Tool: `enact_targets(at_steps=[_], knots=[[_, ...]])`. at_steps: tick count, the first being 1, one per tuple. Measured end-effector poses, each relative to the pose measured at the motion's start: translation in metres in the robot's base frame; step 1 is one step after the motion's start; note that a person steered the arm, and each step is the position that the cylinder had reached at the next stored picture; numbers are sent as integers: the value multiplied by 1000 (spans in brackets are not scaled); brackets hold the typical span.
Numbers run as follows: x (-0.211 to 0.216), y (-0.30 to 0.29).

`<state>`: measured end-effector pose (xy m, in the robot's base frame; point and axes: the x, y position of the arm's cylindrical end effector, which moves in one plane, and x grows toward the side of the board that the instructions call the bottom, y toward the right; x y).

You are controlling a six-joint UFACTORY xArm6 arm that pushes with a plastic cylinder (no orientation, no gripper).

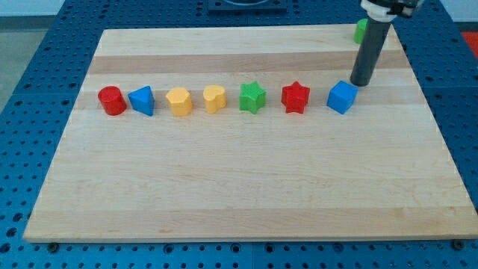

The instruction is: Push the blue cube along with red star to the green star

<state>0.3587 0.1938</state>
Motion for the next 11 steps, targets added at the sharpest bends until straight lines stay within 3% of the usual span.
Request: enact_targets(at_steps=[2,5,8,11], knots=[[7,0],[60,-30],[32,-46],[38,-114]])
